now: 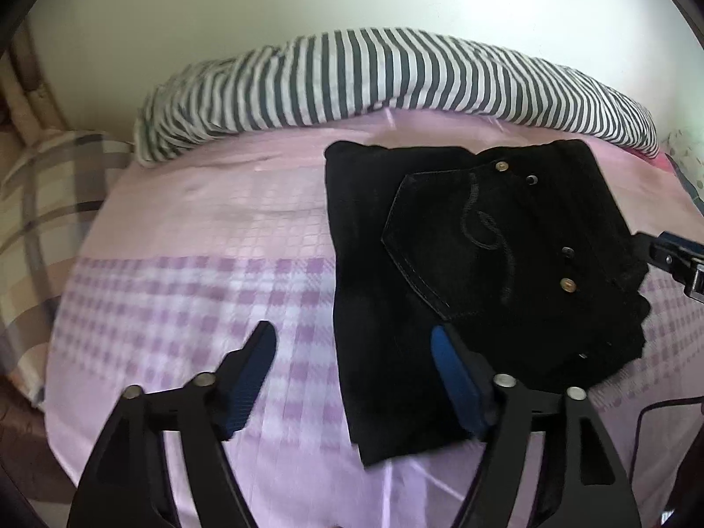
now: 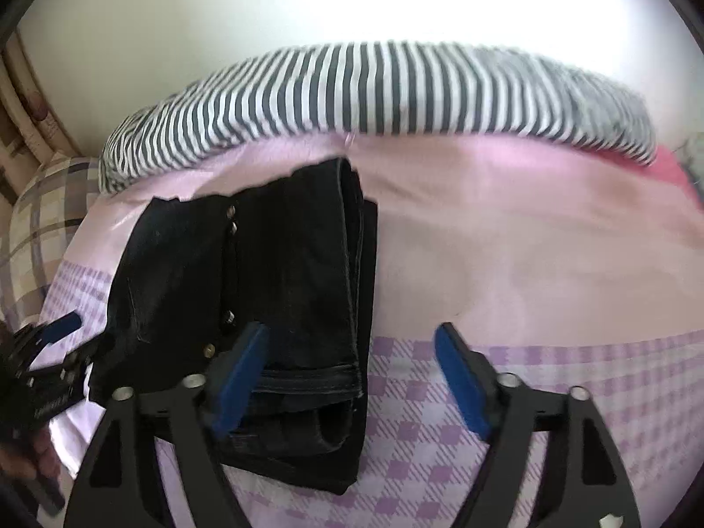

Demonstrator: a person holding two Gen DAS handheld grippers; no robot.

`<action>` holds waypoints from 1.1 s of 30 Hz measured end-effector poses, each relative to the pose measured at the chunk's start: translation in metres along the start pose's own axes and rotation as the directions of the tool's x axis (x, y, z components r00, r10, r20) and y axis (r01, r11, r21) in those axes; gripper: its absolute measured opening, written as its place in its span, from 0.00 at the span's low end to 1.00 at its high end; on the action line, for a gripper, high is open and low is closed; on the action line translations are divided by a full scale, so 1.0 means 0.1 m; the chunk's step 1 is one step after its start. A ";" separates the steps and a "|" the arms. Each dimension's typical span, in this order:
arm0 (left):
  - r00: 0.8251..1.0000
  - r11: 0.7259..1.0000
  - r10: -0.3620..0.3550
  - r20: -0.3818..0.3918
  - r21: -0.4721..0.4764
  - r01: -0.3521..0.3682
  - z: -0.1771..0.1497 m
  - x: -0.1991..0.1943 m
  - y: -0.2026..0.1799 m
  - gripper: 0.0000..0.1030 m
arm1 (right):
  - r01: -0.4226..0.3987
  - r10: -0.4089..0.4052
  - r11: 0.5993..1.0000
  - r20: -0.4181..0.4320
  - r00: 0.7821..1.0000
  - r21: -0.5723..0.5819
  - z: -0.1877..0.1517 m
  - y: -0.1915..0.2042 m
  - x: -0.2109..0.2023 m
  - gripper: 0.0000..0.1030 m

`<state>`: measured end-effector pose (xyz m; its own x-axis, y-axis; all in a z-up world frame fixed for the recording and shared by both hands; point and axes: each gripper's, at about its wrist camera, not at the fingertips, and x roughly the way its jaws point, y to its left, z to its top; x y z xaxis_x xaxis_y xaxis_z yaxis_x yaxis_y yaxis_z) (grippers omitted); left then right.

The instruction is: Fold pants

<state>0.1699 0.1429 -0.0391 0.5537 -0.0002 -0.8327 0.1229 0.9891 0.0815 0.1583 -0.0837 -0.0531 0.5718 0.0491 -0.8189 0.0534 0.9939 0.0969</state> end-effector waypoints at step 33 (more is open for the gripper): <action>0.990 0.985 0.143 0.001 -0.096 -0.142 -0.61 -0.71 -0.08 0.88 | 0.077 -0.079 0.990 -0.010 0.997 -0.122 -0.75 0.72 -0.52 0.99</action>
<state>0.0790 0.1444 -0.0140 0.5664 0.1411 -0.8120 -0.0370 0.9886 0.1459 0.0712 -0.0075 -0.0464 0.5578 -0.0284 -0.8295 -0.0030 0.9993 -0.0363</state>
